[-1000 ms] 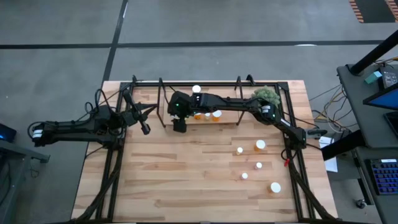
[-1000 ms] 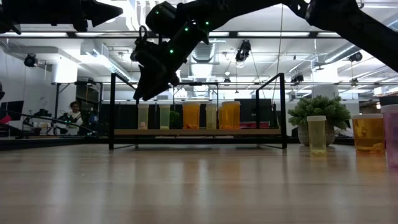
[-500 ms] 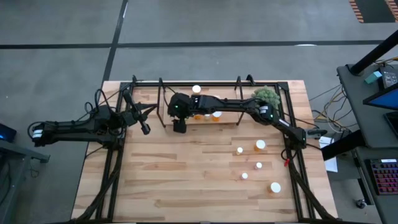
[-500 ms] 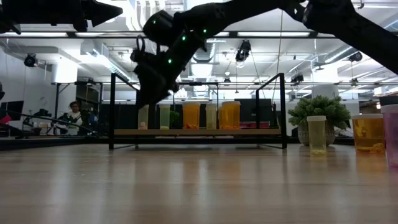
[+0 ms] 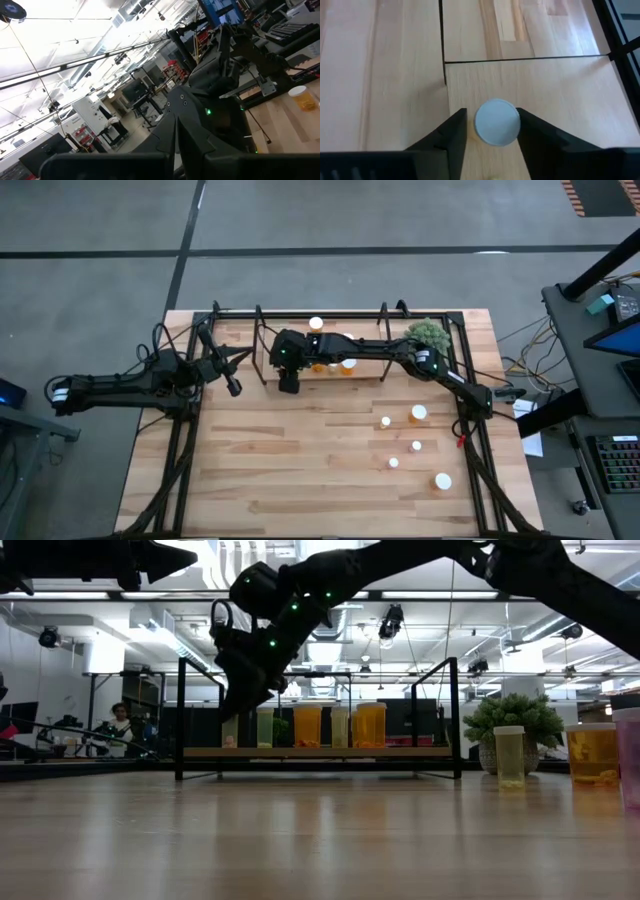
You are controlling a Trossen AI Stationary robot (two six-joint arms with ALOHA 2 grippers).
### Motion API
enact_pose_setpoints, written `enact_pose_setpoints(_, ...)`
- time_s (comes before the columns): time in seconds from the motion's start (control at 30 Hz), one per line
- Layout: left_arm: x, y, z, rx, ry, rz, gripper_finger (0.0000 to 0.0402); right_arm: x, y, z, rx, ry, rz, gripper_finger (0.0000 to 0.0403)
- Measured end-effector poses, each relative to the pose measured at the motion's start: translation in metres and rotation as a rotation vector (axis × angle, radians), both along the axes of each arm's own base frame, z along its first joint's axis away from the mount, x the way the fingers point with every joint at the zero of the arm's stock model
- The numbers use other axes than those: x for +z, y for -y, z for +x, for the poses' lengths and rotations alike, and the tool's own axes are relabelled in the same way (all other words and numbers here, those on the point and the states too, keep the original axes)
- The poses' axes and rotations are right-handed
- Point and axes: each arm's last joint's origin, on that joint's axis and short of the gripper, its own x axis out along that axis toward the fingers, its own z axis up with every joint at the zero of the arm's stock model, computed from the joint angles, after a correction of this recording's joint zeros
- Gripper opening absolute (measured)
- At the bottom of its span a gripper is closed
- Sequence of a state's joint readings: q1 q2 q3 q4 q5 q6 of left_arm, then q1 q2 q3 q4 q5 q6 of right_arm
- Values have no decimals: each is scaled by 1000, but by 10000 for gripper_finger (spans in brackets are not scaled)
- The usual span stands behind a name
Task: Pick and place medicine bottles onto shelf by color
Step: Move the small yellow pill bottle to the top center on the shelf
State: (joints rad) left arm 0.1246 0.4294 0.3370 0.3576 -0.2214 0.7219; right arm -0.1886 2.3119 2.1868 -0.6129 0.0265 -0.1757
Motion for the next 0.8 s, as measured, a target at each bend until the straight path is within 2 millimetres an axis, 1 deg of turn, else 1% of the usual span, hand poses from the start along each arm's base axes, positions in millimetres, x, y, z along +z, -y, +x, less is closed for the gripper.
enact_pose_setpoints(0.2, 0, 0, 0, 0, 0, 0, 2, 0, 0, 0, 0, 4, -1, 110)
enact_pose_setpoints(0.27, 0, 0, 0, 0, 0, 0, 2, 1, 0, 0, 1, 6, -2, 104)
enact_pose_setpoints(0.37, 0, 0, 0, 0, 1, 0, 2, 7, 0, 0, 0, 26, -6, 105)
enact_pose_setpoints(0.47, 0, 0, 0, 0, 2, -1, 2, 26, 0, -4, -1, 65, -13, 111)
enact_pose_setpoints(0.6, 0, 0, 0, 0, 3, -1, 2, 62, 4, -17, -14, 125, -25, 110)
enact_pose_setpoints(0.7, 0, 0, 0, -1, 4, -3, 2, 86, 17, -34, -47, 130, -26, 106)
enact_pose_setpoints(0.8, 0, 0, 0, -1, 4, -3, 2, 104, 35, -54, -116, 105, -3, 106)
